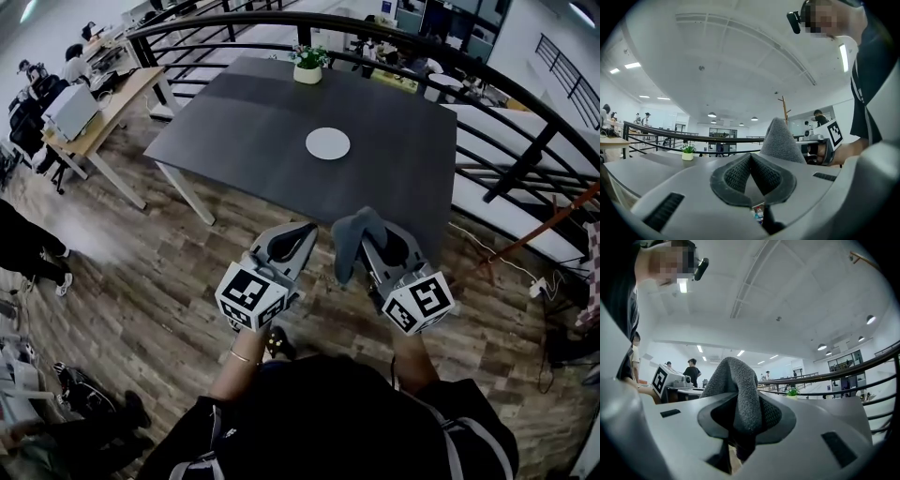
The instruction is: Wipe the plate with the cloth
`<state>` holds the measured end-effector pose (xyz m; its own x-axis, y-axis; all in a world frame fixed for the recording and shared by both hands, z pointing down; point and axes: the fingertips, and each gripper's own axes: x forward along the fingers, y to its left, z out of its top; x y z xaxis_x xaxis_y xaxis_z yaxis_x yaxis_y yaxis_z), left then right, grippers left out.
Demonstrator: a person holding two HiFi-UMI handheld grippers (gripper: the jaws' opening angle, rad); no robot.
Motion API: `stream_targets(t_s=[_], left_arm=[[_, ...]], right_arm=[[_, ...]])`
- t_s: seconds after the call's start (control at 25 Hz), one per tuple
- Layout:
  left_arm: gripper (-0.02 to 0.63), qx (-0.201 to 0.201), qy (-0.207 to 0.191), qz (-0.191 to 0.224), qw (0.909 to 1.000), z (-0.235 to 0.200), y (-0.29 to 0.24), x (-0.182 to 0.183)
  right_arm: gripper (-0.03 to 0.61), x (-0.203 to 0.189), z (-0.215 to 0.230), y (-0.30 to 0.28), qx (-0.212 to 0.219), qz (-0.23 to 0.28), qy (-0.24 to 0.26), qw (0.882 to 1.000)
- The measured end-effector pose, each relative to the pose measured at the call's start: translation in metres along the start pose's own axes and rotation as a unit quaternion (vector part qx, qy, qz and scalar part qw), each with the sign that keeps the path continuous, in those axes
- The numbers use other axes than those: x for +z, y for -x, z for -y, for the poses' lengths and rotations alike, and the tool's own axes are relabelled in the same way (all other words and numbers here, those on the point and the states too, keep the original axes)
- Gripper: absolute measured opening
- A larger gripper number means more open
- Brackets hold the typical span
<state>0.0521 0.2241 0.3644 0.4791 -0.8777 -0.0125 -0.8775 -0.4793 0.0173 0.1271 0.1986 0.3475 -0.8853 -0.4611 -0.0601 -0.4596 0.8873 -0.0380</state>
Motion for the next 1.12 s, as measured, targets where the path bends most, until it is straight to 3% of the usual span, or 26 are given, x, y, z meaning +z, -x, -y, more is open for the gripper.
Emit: stream_targets(t_s=[0.6,0.92,1.12], left_arm=[[0.005,-0.014,0.006,0.016,0.9998,-0.123,0.057,0.002],[0.005,-0.04,0.019,0.014,0.9989,-0.16,0.075,-0.007],[0.005,-0.072,0.03,0.013,0.9969,-0.16,0.05,-0.011]], right_arm=[[0.087,-0.014,-0.055,-0.12,-0.019,-0.008,0.008,1.0],[0.087,-0.024,-0.076,-0.146,-0.057,-0.012,0.005,0.998],[0.086,-0.025,-0.049,-0.139,-0.099,-0.022,0.002,0.995]])
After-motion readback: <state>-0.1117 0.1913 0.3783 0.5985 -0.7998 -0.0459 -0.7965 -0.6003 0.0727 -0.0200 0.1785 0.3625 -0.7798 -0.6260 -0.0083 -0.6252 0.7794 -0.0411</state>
